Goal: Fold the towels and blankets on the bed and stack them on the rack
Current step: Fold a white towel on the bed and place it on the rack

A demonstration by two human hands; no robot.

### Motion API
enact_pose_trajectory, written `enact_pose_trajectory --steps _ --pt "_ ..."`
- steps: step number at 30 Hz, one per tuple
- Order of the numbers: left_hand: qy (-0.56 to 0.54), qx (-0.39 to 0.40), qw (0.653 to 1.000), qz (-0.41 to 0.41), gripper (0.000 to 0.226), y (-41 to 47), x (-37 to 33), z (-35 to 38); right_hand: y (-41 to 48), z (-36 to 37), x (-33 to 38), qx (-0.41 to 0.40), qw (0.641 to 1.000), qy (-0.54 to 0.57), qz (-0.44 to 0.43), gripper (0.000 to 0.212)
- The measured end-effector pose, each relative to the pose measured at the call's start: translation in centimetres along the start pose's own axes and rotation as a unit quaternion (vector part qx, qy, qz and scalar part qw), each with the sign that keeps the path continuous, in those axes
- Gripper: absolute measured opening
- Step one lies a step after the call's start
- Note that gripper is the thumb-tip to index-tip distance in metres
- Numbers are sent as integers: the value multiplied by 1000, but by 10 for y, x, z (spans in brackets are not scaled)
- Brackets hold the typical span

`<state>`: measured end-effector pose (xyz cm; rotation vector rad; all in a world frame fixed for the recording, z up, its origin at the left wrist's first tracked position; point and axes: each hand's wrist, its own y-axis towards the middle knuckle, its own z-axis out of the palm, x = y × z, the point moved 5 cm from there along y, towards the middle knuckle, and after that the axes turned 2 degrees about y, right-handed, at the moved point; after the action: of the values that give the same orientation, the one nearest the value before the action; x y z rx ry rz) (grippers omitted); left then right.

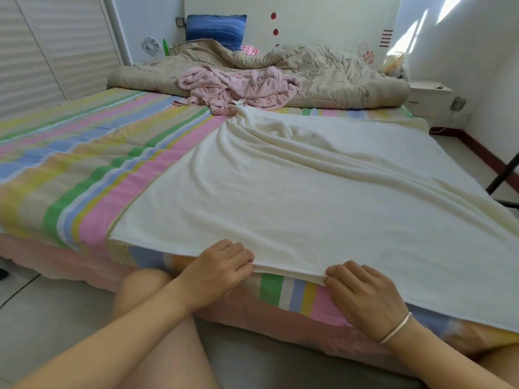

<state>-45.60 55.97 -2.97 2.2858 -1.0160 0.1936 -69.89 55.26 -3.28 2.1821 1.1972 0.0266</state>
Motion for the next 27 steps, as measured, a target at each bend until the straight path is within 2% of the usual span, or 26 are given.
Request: enact_pose_trajectory --steps 4,10,11,13,15,17,19,20,21,22,23,24,26,27 --pt "-46 64 997 6 16 -4 -1 4 -7 1 4 17 999 28 -6 9" --pt "-86 94 992 -6 6 -1 -2 6 -5 11 1 59 997 49 12 12" --pt "-90 95 991 -9 10 1 -2 6 -4 13 1 73 996 54 16 12" --pt "-95 83 990 -56 24 11 4 6 -3 13 -2 101 991 78 29 12" --pt "-109 40 982 -148 31 29 13 2 2 5 -11 103 982 136 85 10" --pt "-118 6 969 -216 25 53 15 0 9 -4 -25 59 962 200 175 13" --pt "-147 -1 958 -247 24 83 9 8 17 -3 -42 27 946 208 246 23" --pt "-164 13 953 -255 33 94 5 16 22 4 -47 55 941 193 271 38" --pt "-180 45 950 -252 45 108 -1 26 23 16 -56 119 933 172 293 63" --pt "-185 91 949 -237 55 119 -8 39 16 29 -67 199 912 155 323 89" --pt "-183 146 947 -220 60 128 -15 53 3 39 -80 269 884 130 361 105" --pt "-176 206 941 -205 61 129 -18 67 -12 46 -93 311 858 109 393 106" --pt "-172 300 919 -190 59 129 -20 90 -46 47 -120 340 823 73 449 81" --pt "-175 319 911 -194 59 131 -19 97 -64 42 -133 338 809 52 479 72"
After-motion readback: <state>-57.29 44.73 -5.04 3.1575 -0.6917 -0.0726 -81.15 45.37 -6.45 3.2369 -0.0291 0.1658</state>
